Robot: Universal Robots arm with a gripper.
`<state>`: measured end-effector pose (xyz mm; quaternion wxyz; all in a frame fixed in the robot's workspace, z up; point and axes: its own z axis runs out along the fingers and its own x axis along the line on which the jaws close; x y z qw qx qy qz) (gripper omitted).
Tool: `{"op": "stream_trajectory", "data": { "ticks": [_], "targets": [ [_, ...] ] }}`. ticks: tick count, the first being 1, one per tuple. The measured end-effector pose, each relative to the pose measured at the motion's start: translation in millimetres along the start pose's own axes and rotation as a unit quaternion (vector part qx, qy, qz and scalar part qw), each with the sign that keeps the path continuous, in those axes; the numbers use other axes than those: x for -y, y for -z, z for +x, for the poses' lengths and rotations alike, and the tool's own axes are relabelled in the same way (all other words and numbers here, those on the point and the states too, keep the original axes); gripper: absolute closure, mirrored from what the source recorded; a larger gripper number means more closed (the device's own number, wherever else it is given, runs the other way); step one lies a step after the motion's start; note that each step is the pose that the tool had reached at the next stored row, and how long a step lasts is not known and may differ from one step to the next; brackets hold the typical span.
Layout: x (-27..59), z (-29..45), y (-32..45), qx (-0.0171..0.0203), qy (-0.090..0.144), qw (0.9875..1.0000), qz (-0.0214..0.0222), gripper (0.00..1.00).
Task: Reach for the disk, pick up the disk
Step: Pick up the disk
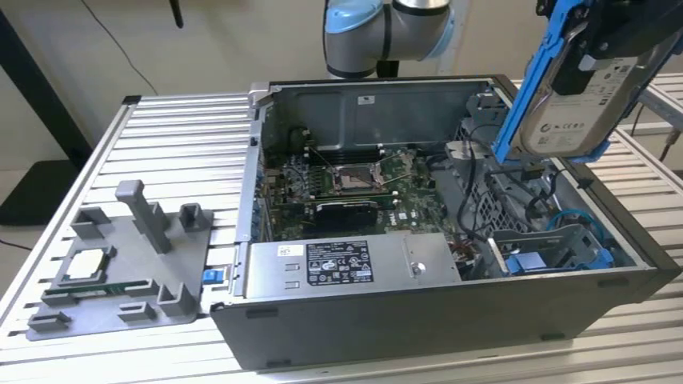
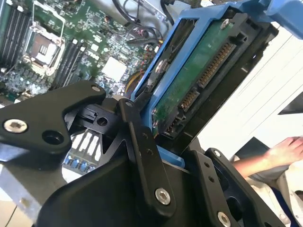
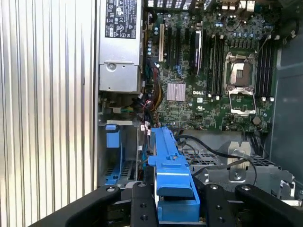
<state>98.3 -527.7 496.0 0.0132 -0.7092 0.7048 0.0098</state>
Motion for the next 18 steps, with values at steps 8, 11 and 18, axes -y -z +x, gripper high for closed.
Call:
{"op": "stream_trajectory", "data": {
  "ticks": [8, 11, 18],
  "targets": [
    [2.9, 32.9, -13.5, 0.0, 0.0, 1.0, 0.0, 1.0],
    [3.1, 43.1, -18.6, 0.0, 0.0, 1.0, 0.0, 1.0],
    [3.1, 54.8, -30.9, 0.0, 0.0, 1.0, 0.0, 1.0]
  ]
}}
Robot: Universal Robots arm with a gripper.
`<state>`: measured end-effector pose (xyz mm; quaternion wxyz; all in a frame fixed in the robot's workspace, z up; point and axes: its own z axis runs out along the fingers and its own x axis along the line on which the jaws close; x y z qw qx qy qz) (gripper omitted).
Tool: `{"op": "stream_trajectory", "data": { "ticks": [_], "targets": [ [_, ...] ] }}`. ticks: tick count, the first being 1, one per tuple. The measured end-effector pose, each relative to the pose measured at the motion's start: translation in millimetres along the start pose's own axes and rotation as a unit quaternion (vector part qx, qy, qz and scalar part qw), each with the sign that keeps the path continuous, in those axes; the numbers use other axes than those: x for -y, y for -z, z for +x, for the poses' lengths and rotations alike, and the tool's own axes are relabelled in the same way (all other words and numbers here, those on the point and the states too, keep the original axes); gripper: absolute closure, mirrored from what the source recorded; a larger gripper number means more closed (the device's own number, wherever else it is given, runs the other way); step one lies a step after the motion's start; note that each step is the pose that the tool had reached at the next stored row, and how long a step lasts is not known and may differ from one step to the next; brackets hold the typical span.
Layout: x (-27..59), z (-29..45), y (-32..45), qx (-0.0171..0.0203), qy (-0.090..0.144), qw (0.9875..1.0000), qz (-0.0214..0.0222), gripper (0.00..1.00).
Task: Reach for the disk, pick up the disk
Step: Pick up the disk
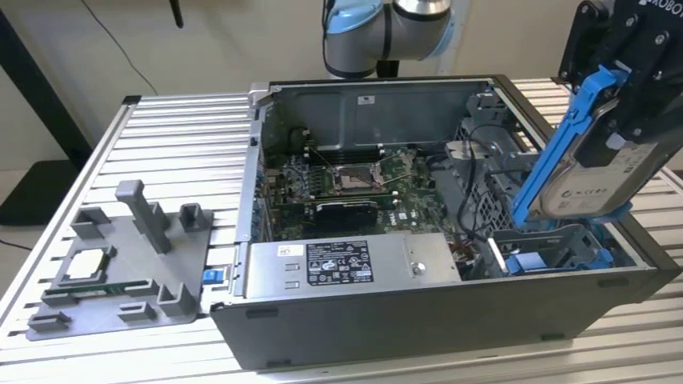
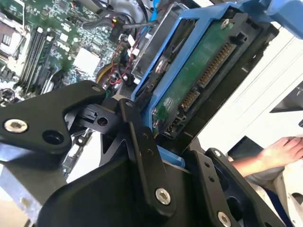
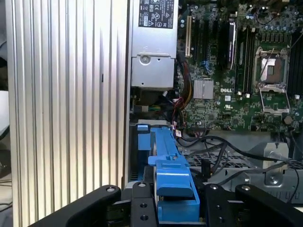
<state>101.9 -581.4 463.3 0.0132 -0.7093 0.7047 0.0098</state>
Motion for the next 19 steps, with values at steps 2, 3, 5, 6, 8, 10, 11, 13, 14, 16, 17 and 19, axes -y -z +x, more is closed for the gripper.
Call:
{"op": "stream_trajectory", "data": {
  "ticks": [2, 3, 5, 6, 8, 10, 11, 13, 14, 16, 17, 19],
  "targets": [
    [0.0, 1.4, -3.6, 0.0, 0.0, 1.0, 0.0, 1.0],
    [0.0, 2.0, -5.4, 0.0001, 0.0, 1.0, 0.0, 1.0],
    [0.0, 3.2, -9.0, 0.0, 0.0, 1.0, 0.0, 1.0],
    [0.0, 3.6, -10.7, 0.0, 0.0, 1.0, 0.0, 1.0],
    [0.0, 4.4, -14.4, 0.0001, 0.0, 1.0, 0.0, 1.0],
    [0.0, 4.9, -18.0, 0.0, 0.0, 1.0, 0.0, 1.0],
    [0.0, 5.0, -19.8, 0.0, 0.0, 1.0, 0.0, 1.0],
    [0.1, 5.1, -23.5, 0.0, 0.0, 1.0, 0.0, 1.0],
    [0.1, 5.2, -25.4, 0.0, 0.0, 1.0, 0.0, 1.0],
    [0.2, 5.3, -28.4, 0.0, 0.0, 1.0, 0.0, 1.0],
    [0.3, 5.3, -29.5, 0.0, 0.0, 1.0, 0.0, 1.0],
    [0.3, 5.4, -30.4, 0.0, 0.0, 1.0, 0.0, 1.0]
  ]
}}
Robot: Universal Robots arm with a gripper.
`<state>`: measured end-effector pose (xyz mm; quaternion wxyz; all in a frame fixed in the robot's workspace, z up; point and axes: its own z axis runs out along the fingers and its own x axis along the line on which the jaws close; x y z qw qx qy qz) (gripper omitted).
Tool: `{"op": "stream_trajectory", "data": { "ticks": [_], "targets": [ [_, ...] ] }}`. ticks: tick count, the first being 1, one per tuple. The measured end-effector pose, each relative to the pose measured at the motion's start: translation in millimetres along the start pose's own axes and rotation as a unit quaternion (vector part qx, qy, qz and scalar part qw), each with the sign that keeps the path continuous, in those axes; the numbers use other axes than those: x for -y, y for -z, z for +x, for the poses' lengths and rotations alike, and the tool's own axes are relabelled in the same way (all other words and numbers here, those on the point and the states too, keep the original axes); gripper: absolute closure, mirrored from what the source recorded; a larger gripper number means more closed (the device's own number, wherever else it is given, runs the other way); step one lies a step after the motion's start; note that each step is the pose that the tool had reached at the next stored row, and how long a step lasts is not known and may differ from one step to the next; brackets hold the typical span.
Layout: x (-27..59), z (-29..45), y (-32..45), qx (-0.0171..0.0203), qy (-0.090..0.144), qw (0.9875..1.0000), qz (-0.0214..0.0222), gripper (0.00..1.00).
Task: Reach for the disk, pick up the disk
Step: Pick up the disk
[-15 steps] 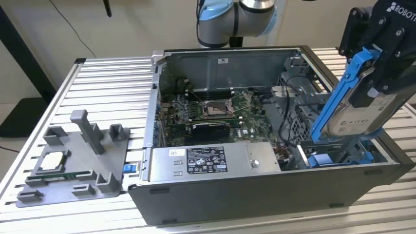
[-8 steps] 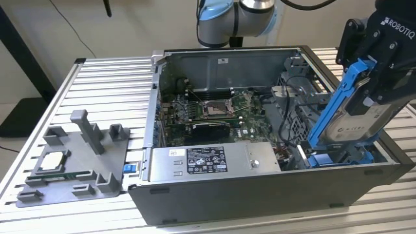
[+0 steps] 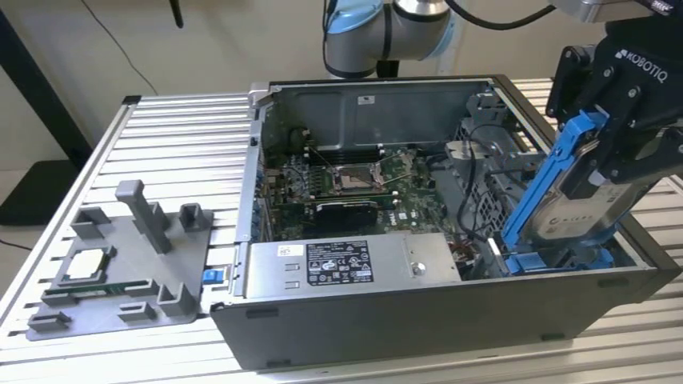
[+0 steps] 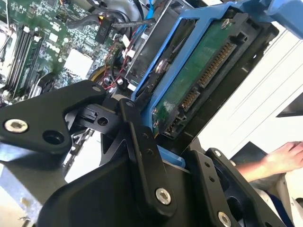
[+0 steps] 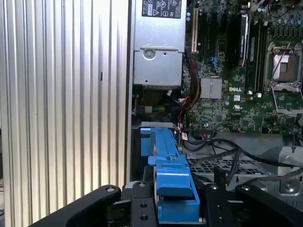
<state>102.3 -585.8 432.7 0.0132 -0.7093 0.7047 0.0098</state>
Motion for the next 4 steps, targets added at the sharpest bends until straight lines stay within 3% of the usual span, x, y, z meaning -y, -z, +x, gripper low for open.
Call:
{"op": "stream_trajectory", "data": {
  "ticks": [4],
  "targets": [
    [0.0, 0.0, -0.3, -0.0001, 0.0, 1.0, 0.0, 1.0]
  ]
}}
